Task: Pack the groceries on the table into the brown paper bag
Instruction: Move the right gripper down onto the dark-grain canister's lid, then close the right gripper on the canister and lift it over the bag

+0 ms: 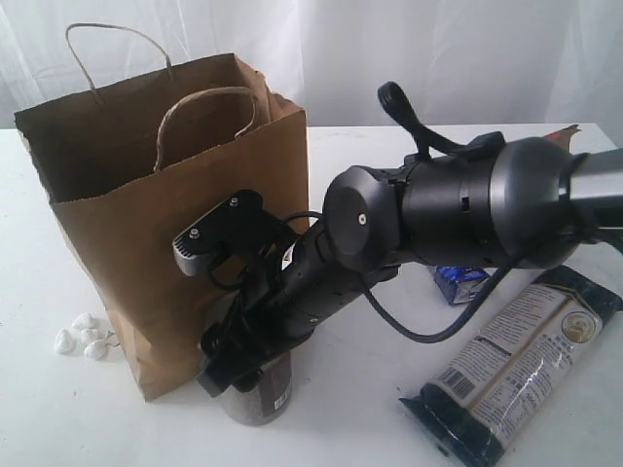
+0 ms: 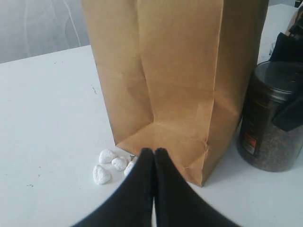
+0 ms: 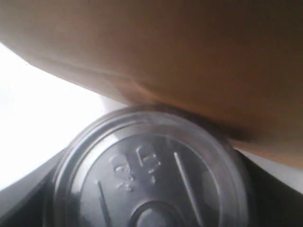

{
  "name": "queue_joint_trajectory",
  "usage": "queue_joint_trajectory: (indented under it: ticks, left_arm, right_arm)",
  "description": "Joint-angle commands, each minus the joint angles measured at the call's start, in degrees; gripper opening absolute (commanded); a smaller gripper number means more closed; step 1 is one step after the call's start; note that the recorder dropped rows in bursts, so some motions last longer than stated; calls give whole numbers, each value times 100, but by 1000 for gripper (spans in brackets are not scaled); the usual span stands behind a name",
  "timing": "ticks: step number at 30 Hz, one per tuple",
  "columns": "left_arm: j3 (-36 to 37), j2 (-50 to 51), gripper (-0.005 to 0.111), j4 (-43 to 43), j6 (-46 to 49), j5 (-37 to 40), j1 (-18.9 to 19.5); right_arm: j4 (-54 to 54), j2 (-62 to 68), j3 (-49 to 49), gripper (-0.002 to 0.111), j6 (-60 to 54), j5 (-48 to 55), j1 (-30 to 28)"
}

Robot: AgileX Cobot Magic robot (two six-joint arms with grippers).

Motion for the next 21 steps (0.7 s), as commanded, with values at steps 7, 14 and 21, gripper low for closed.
queue_joint_trajectory:
  ticks: [7,14,21]
  left_arm:
    - [21,-33,0,12,-38,17,-32]
    - [21,-33,0,12,-38,17,-32]
    - [21,-33,0,12,-38,17,-32]
  right_arm:
    - [294,-378,-20,0,403,1412,3]
    - [294,-1430,-20,0,366,1847,26]
    - [256,-2108,-525,0,183,2097,380]
